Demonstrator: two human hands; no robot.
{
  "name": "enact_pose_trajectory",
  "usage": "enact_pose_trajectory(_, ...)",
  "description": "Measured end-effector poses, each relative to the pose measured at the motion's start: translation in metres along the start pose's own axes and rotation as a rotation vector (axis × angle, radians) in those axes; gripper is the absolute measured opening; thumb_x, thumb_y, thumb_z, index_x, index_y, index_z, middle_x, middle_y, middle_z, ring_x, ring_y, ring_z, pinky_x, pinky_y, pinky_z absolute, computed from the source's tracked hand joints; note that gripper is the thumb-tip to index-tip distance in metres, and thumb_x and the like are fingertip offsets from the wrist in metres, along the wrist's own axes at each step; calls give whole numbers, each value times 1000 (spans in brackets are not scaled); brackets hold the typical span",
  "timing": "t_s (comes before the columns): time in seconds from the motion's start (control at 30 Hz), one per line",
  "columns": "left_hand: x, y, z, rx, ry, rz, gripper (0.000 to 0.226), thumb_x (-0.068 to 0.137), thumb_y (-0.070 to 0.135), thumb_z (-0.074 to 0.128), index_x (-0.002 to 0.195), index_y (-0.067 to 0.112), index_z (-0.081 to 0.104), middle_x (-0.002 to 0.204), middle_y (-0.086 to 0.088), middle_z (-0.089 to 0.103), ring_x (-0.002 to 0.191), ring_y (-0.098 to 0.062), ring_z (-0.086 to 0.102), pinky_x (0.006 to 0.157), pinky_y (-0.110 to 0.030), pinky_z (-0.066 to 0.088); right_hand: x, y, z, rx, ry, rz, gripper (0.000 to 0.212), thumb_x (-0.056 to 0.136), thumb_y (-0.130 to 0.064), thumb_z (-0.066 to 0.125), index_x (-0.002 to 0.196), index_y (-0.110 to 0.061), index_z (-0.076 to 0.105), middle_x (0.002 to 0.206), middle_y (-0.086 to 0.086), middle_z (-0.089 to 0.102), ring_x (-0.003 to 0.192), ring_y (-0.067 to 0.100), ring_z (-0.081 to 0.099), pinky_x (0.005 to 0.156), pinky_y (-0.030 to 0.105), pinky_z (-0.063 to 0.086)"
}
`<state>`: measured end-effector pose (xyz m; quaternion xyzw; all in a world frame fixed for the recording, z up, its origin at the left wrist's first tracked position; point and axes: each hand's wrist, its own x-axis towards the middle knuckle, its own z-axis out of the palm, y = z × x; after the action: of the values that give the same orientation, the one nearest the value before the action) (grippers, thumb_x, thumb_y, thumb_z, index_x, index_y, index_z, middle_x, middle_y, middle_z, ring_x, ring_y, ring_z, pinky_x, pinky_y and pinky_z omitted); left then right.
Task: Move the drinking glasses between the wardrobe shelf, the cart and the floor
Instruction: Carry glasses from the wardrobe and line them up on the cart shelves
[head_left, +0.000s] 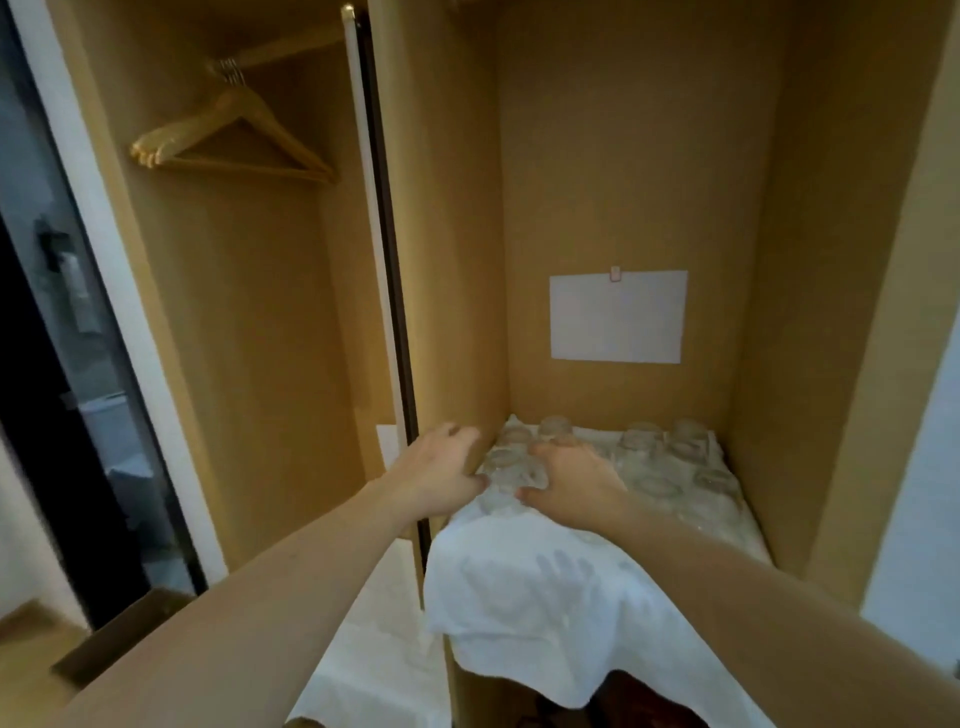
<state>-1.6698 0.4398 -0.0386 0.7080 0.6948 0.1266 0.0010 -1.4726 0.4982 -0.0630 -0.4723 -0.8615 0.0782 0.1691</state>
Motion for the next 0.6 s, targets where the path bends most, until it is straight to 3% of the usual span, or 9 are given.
enact_pose_trajectory(0.1,27,6,5,-39,-15,84,61,92,49,62,145,24,46,141,-6,49,129,-28,49,100,-35,44,10,20,-3,-32,-20,84,58,85,-55,63,137,-31,55,134,1,60,126,28,53,98,40,50)
enact_pose_trajectory(0.2,61,14,12,-26,-6,164,61,91,50,62,144,23,47,136,-4,51,126,-27,49,102,-39,46,29,40,-11,15,28,133,43,85,-49,62,125,-30,63,118,-1,68,114,24,62,83,31,50)
enact_pose_trajectory(0.3,95,21,21,25,-15,220,56,91,48,61,140,22,50,132,-4,51,121,-28,50,98,-41,48,51,57,-17,-45,-17,148,40,88,-51,57,118,-26,64,116,3,67,111,26,62,86,31,48)
enact_pose_trajectory(0.43,148,30,31,35,-26,232,54,91,47,62,134,18,51,129,-6,51,120,-29,50,93,-39,47,84,94,-24,-42,13,206,37,87,-51,62,105,-19,62,110,7,65,102,26,62,74,31,48)
enact_pose_trajectory(0.53,193,39,39,54,-90,247,52,92,48,62,129,13,53,125,-9,52,119,-31,52,86,-35,45,110,128,-32,-34,33,250,54,89,-52,64,131,-19,59,128,7,60,116,26,57,92,39,53)
enact_pose_trajectory(0.6,226,45,46,15,-100,261,60,92,49,61,140,14,50,134,-10,51,125,-32,51,95,-37,49,129,153,-38,-6,41,306,61,90,-52,64,141,-21,54,141,7,53,128,28,51,102,43,49)
